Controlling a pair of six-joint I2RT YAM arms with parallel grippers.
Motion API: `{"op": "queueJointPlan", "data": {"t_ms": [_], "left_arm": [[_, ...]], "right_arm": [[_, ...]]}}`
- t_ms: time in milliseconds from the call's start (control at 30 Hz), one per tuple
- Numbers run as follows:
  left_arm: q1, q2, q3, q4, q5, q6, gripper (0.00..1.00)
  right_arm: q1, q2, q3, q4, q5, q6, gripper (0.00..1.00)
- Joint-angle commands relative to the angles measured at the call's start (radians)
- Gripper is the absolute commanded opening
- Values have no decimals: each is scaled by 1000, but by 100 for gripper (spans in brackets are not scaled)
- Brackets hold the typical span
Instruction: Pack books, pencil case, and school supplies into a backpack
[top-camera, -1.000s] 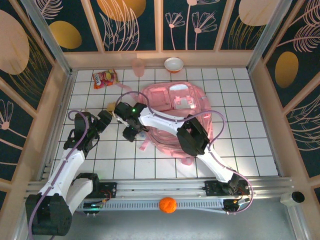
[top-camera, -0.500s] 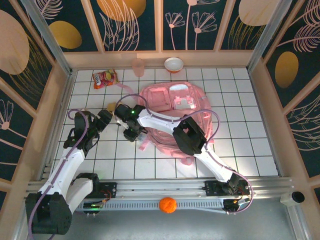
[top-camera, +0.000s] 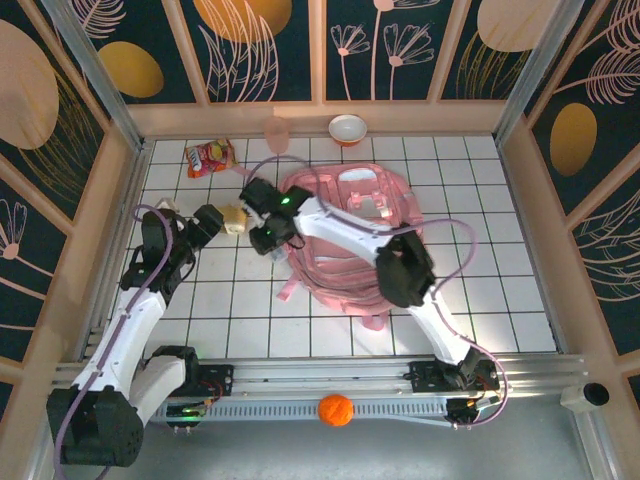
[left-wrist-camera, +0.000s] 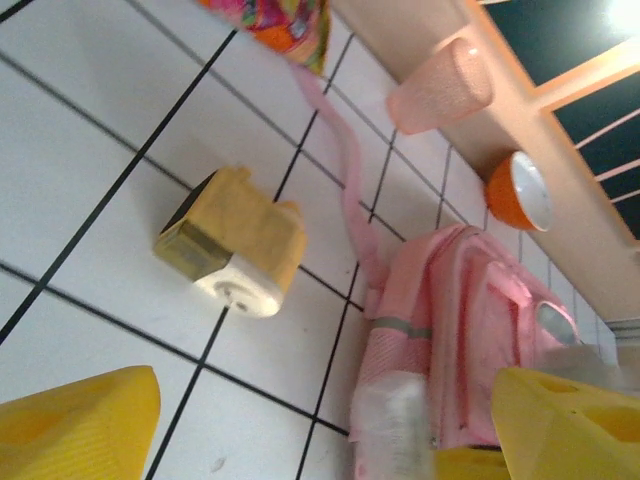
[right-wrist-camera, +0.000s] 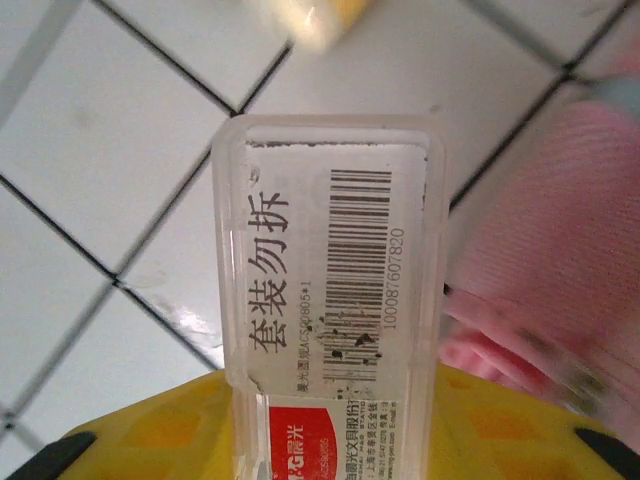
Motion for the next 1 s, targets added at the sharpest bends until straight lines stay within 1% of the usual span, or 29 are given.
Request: {"op": "queueJointPlan", "data": {"t_ms": [0, 133, 200, 267, 333, 400, 500, 600, 767, 800, 867, 967], "left_arm": [[-38, -21, 36, 56, -7, 78, 84], [-151, 11, 63, 117, -49, 186, 82], [-213, 42, 77, 154, -55, 242, 82], [-283, 76, 94, 184, -67, 312, 80], [-370, 123, 126, 189, -123, 384, 81], [-463, 180, 164, 198, -153, 491, 81], [-602, 269, 205, 222, -163, 678, 81], [-709, 369, 258, 214, -115, 860, 82], [-858, 525, 329, 158, -66, 1161, 86], [-879, 552, 329, 163, -65, 1197, 87], [-910, 600, 367, 193, -80, 1221, 87], [-933, 658, 384, 230, -108, 1250, 88]], "right_arm": [[-90, -263, -184, 96, -66, 189, 37], [-215, -516, -473, 218, -171, 316, 36], [-302, -651, -616, 254, -223, 370, 35], [-382, -762, -720, 254, -251, 396, 35], [-472, -859, -807, 231, -277, 403, 35], [-569, -941, -868, 175, -285, 397, 35], [-694, -1016, -928, 81, -288, 364, 34], [-793, -1063, -971, 21, -293, 334, 34], [-882, -1129, -1036, 9, -310, 323, 34], [-894, -1138, -1052, 20, -324, 324, 34], [-912, -1153, -1087, 49, -365, 327, 34], [-928, -1156, -1113, 74, -402, 334, 34]]}}
